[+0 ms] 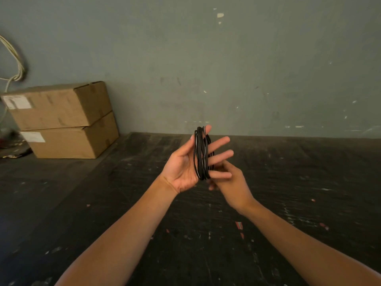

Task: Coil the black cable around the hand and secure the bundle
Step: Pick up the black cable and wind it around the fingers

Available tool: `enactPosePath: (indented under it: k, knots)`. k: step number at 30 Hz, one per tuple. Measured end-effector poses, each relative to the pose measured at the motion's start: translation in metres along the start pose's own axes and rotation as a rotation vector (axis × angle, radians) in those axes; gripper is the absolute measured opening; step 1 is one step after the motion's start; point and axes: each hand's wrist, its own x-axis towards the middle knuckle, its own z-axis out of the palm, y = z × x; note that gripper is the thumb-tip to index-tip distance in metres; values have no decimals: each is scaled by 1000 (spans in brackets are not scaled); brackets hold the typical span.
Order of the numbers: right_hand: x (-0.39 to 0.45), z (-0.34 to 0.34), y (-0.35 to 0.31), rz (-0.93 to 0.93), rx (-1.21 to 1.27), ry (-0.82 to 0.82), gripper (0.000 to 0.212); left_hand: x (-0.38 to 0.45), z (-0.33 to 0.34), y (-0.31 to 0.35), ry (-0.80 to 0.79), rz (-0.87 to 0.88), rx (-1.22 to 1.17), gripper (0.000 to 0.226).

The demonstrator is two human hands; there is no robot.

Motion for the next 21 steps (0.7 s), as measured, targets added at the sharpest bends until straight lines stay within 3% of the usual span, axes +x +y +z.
enactPosePath:
  k: [3,12,21]
  knots:
    - [-9,12,6,-18,-60,72,10,7,-1,-5,81,89,-15,43]
    - [-24,32,11,7,118,317,17,13,-15,-20,307,298,-79,43]
    - [-32,28,17,-244,-232,205,35,6,-19,-35,398,345,-93,42]
